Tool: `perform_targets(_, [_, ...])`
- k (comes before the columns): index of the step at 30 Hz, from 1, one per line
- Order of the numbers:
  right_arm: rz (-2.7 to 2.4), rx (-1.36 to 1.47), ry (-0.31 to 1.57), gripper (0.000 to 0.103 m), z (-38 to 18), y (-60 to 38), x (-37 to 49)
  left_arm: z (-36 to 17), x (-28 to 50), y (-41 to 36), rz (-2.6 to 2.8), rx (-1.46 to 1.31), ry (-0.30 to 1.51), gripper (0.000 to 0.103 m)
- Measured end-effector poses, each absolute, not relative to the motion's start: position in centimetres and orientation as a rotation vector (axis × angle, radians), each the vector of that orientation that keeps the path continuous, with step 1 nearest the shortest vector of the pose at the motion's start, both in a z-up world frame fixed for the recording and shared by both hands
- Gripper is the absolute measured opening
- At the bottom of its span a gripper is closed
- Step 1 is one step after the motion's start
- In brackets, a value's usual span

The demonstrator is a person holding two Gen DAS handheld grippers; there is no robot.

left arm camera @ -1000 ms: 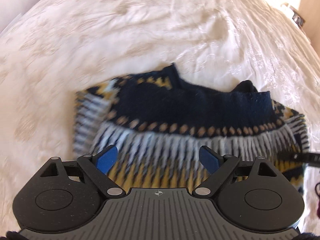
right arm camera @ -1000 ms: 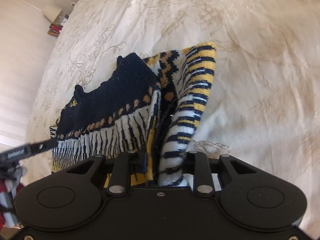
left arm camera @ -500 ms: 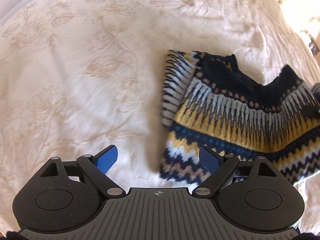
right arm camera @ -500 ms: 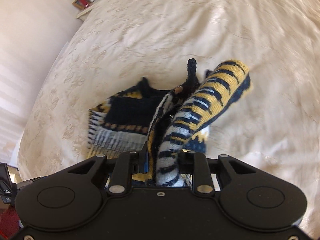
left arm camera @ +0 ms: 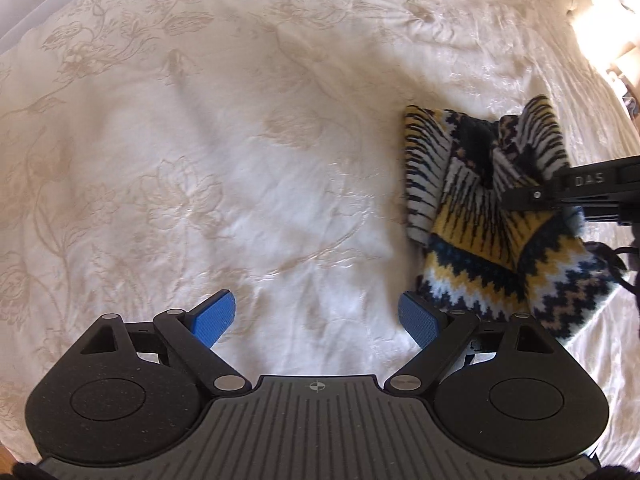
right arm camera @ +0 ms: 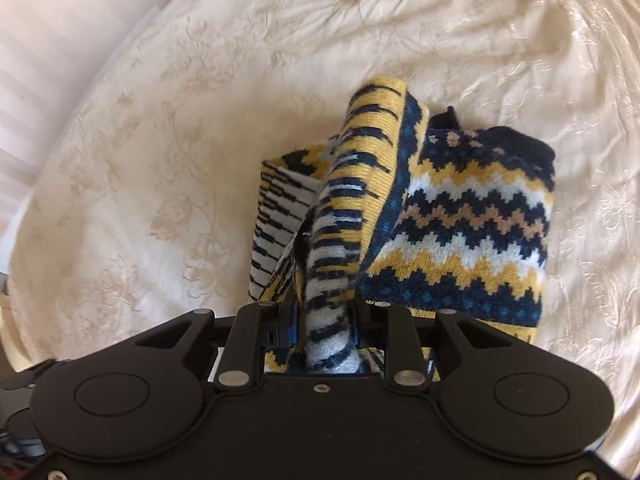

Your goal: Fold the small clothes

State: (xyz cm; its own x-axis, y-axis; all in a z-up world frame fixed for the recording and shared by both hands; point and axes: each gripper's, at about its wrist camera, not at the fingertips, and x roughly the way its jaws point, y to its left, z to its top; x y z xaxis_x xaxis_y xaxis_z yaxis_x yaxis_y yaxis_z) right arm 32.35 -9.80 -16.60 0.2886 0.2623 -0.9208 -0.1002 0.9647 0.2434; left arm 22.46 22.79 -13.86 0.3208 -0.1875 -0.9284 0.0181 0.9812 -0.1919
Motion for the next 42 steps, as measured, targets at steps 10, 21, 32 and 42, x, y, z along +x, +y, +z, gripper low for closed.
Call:
perform_targets(10, [0.345, 0.285, 1.054, 0.048, -14.3, -11.5, 29.4, -13.4, 24.8, 23.8, -0.183, -0.142, 1.226, 0.089])
perform_targets(21, [0.439, -0.263, 0.961, 0.067, -15.2, -8.4, 20.0, -13.8, 31.0, 17.9, -0.388, -0.255, 1.260, 0.089])
perform_targets(32, [0.530, -0.618, 0.861, 0.066, -19.1, -3.1, 16.1, -17.9, 34.9, 12.9, -0.477, -0.372, 1.386, 0.079])
perform_targets(42, [0.535, -0.673, 0.836, 0.026, -19.8, -3.3, 16.2, -18.3, 35.7, 12.2, -0.464, -0.329, 1.346, 0.021])
